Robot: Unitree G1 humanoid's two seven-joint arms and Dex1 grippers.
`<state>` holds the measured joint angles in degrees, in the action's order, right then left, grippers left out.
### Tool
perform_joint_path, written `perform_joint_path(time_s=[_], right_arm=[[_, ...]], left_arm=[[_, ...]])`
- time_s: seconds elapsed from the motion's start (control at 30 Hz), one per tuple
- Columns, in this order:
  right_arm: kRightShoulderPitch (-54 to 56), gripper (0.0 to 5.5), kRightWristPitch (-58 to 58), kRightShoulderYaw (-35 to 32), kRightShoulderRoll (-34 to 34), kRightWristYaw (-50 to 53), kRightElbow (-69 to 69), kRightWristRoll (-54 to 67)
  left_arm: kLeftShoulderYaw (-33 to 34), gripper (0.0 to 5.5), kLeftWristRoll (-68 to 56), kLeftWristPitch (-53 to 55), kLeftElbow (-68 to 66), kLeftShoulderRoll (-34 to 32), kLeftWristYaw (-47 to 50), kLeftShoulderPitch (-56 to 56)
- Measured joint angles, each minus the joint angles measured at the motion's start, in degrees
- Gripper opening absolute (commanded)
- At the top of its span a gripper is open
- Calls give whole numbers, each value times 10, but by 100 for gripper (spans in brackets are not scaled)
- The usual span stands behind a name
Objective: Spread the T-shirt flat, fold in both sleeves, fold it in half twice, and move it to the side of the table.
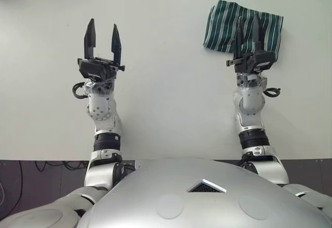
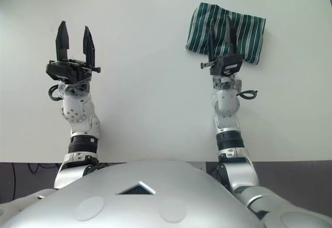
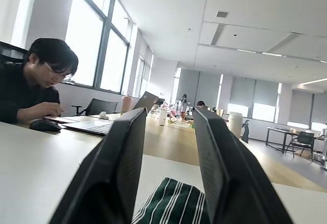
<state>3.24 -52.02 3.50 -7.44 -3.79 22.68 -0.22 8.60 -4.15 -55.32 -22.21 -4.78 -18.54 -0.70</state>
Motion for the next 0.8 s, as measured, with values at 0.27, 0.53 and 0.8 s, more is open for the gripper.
perform_joint_path(time_s=[0.27,0.53,0.8], right_arm=[[-17,163,-29,20,-1,-64,-19,30],[-2,163,-36,11,0,-79,6,30],[21,163,-41,8,0,-86,37,30]], left_arm=[[-16,235,13,11,-22,-9,22,-14],[-27,235,13,20,-70,-12,36,-53],[-31,235,19,18,-105,-16,50,-76]])
